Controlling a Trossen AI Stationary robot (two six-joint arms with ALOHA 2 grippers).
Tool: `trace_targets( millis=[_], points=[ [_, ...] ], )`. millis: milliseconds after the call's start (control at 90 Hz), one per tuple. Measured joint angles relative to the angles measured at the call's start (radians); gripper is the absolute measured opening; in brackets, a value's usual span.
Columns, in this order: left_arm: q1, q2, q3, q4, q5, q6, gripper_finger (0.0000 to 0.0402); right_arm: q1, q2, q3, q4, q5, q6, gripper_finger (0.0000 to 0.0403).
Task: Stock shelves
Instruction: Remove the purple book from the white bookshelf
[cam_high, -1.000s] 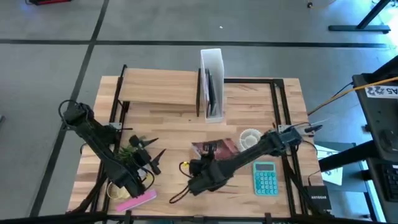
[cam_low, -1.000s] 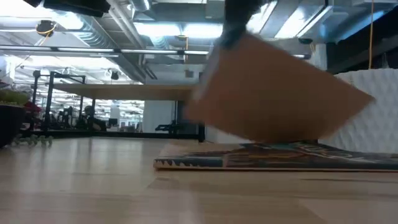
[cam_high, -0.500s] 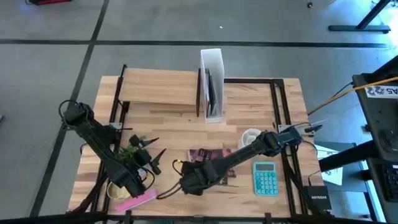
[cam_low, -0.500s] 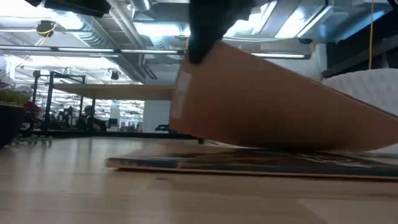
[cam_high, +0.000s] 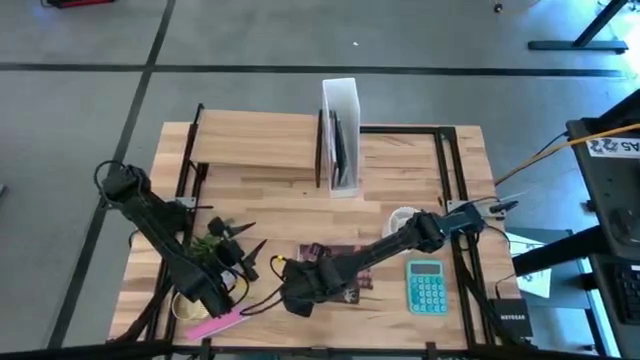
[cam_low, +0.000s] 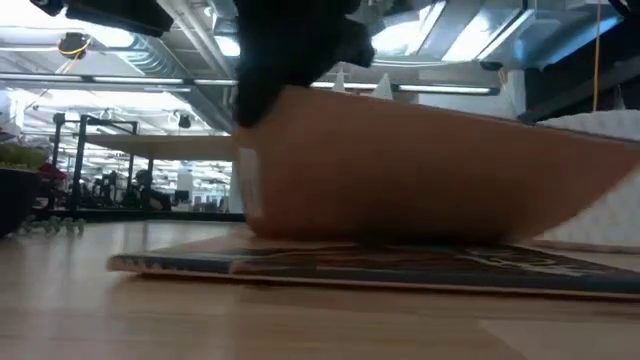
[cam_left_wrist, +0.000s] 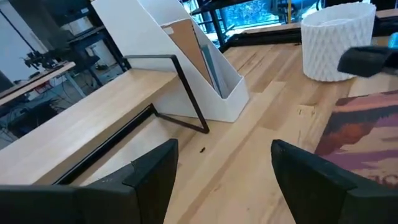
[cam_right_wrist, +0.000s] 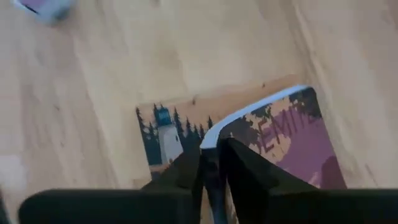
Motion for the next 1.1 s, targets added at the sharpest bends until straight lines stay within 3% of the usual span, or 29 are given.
trace_targets(
  millis=[356, 489, 656, 800, 889, 1100],
  points=[
    [0.001, 0.0, -0.081, 0.066, 0.049, -0.06, 0.0239, 0.044, -0.069, 0.0, 0.053, -0.008, -0.167, 0.0206],
    [0.0, 0.0, -0.095, 0.105, 0.15, -0.037, 0.0239, 0.109, -0.112, 0.001, -0.025, 0.002, -0.239, 0.0237],
    [0.018, 0.0, -0.112, 0.246, 0.33, 0.094, 0.0239, 0.177, -0.122, -0.019, -0.313, 0.06, -0.177, 0.0233],
    [0.104, 0.0, -0.112, 0.412, 0.628, 0.216, 0.0239, 0.196, -0.122, -0.164, -0.412, 0.03, -0.077, 0.021],
    [0.174, 0.006, -0.112, 0.492, 0.775, 0.277, 0.0239, 0.196, -0.122, -0.282, -0.418, -0.029, -0.057, 0.0191],
    [0.307, 0.058, -0.162, 0.719, 0.982, 0.499, 0.0239, 0.19, -0.134, -0.561, -0.369, -0.062, -0.056, 0.0152]
  ],
)
